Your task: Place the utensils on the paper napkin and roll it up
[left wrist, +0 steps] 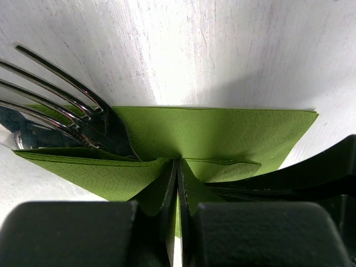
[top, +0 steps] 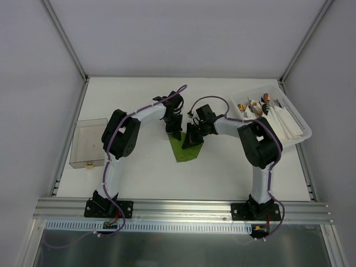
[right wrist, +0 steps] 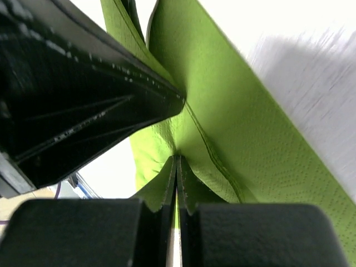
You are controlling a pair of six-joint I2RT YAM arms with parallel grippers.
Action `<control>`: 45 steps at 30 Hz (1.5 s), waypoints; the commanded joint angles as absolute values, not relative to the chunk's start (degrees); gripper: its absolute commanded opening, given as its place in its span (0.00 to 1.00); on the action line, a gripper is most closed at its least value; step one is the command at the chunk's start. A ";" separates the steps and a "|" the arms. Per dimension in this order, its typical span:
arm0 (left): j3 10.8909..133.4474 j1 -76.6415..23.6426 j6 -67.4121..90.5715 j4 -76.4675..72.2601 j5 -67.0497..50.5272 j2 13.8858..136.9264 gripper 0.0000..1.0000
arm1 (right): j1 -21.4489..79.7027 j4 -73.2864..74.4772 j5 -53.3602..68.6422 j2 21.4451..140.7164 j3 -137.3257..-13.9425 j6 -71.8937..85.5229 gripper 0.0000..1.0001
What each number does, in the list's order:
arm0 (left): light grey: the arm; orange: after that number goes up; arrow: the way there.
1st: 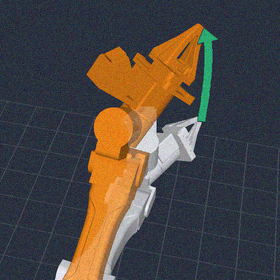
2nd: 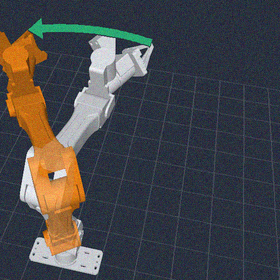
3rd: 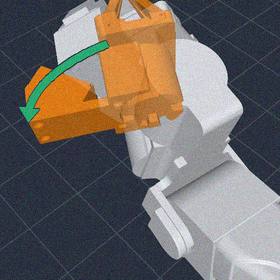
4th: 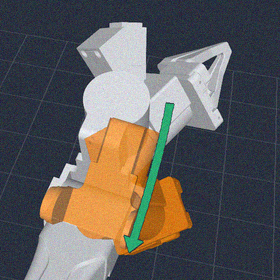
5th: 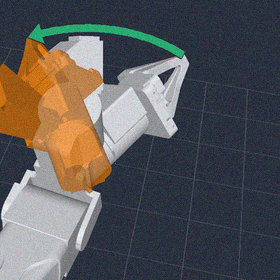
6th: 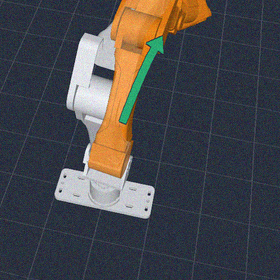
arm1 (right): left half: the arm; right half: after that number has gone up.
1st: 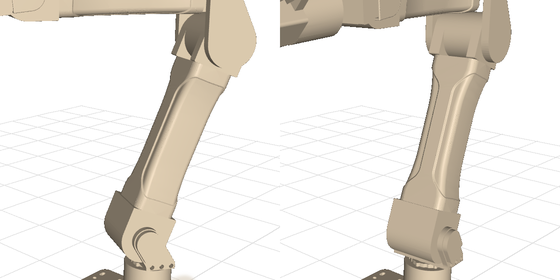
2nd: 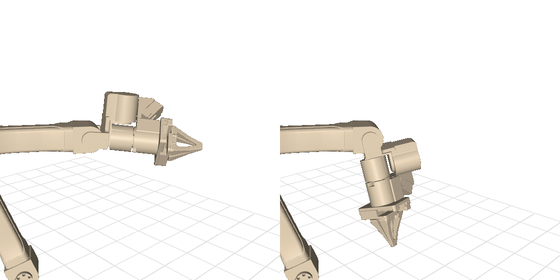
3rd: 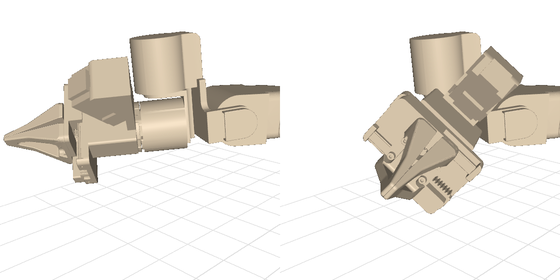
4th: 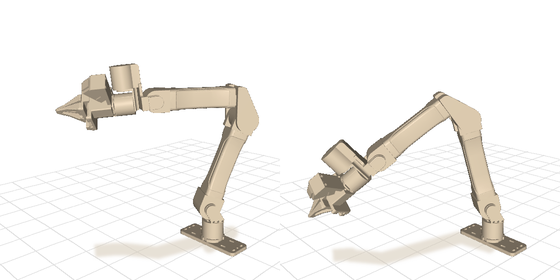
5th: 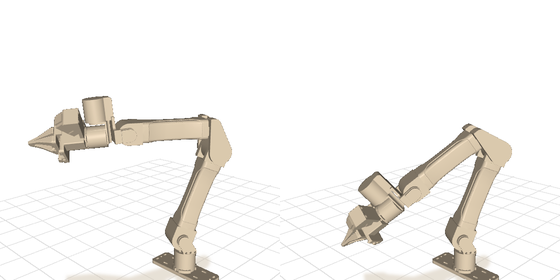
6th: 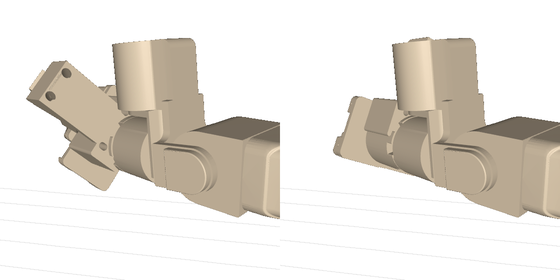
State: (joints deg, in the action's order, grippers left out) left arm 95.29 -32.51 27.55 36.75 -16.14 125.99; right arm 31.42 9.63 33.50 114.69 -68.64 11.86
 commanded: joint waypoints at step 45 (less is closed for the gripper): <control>92.64 -31.73 28.12 38.23 -13.36 128.94 0.00 | 36.48 19.86 35.51 103.63 -63.54 4.66 0.00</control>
